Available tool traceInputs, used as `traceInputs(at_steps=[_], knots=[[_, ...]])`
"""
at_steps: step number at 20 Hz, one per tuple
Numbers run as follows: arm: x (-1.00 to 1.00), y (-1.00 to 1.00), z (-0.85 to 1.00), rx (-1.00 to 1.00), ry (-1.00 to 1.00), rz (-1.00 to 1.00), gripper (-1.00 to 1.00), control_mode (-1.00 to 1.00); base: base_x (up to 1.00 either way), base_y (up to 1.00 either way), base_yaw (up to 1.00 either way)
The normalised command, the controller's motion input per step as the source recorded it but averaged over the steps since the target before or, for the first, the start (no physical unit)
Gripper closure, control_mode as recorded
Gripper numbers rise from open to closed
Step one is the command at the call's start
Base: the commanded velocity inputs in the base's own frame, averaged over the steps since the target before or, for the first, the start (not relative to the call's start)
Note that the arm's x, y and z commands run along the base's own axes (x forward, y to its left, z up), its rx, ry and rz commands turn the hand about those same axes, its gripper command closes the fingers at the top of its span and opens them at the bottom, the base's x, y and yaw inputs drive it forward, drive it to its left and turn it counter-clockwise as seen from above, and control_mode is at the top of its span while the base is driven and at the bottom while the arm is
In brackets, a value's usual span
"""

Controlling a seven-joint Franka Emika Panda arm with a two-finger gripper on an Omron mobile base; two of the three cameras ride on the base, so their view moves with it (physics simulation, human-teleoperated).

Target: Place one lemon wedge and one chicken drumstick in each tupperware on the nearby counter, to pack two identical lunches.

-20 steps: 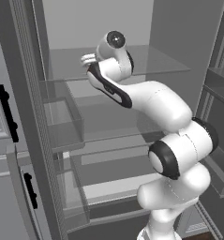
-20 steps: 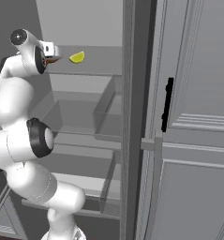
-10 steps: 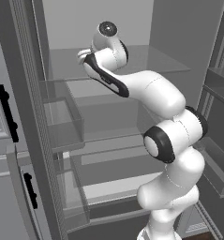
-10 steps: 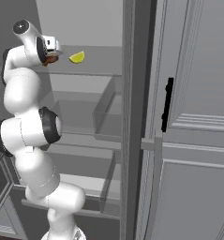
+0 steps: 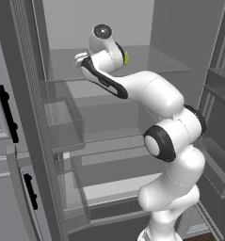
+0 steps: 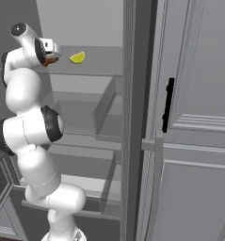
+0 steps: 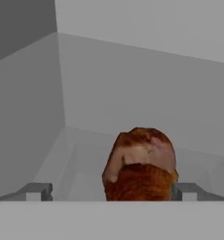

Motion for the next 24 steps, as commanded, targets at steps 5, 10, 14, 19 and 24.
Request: traceInputs(at_steps=[5, 10, 14, 19, 24], knots=[[0.08, 0.01, -0.04, -0.01, 0.0, 0.0, -1.0, -1.0, 0.0, 0.0, 0.0], [-0.03, -0.17, -0.09, 0.0, 0.0, -0.03, -1.0, -1.0, 0.0, 0.0, 0.0], [-0.29, -0.19, 0.0, 0.02, -0.05, 0.0, -1.0, -1.0, 0.0, 0.0, 0.0], [0.12, -0.1, -0.13, 0.0, -0.01, 0.0, -1.0, -1.0, 0.0, 0.0, 0.0], [0.27, 0.01, -0.02, 0.0, 0.0, 0.0, -1.0, -1.0, 0.0, 0.0, 0.0]])
